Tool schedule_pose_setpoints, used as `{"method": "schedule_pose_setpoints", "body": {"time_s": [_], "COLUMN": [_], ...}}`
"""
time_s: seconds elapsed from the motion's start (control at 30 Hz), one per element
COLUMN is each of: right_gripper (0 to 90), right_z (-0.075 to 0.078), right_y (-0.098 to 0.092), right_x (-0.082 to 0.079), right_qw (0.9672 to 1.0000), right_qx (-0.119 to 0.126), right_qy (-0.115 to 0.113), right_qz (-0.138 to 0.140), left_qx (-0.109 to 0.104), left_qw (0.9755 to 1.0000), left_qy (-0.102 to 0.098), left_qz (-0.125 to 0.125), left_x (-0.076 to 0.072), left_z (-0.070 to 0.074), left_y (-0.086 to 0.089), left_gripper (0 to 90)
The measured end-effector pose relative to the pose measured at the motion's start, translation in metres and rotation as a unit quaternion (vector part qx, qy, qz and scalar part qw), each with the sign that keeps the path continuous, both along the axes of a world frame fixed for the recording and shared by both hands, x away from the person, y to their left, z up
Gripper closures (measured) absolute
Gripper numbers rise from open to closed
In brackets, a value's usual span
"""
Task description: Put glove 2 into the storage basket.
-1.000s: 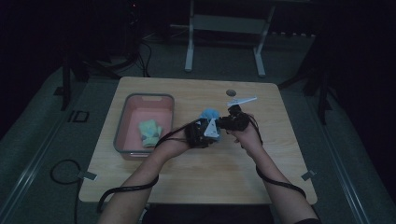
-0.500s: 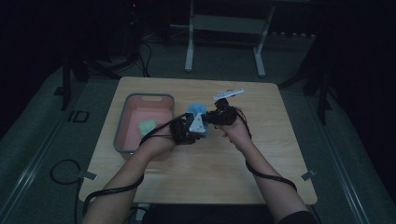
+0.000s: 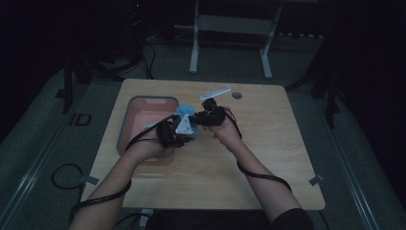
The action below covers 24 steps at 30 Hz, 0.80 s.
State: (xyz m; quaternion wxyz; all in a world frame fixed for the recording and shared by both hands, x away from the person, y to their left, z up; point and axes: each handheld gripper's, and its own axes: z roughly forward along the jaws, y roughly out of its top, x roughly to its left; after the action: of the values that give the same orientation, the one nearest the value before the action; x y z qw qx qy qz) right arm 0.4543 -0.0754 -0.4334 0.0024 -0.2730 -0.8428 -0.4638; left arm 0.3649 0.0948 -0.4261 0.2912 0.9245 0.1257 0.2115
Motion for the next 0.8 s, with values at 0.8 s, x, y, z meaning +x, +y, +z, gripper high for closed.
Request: {"method": "schedule_pose_setpoints", "body": {"time_s": [0.8], "right_gripper": [76.7], "right_z": [0.000], "right_y": [0.081], "right_x": [0.004], "right_qw": [0.9989], "right_qx": [-0.004], "right_qy": [0.002], "right_qz": [0.046], "left_qx": [0.017], "left_qw": [0.9985], "left_qy": [0.006], "left_qz": [0.052], "left_x": [-0.011], "left_z": [0.000], "left_y": [0.068], "left_gripper": [76.2]}}
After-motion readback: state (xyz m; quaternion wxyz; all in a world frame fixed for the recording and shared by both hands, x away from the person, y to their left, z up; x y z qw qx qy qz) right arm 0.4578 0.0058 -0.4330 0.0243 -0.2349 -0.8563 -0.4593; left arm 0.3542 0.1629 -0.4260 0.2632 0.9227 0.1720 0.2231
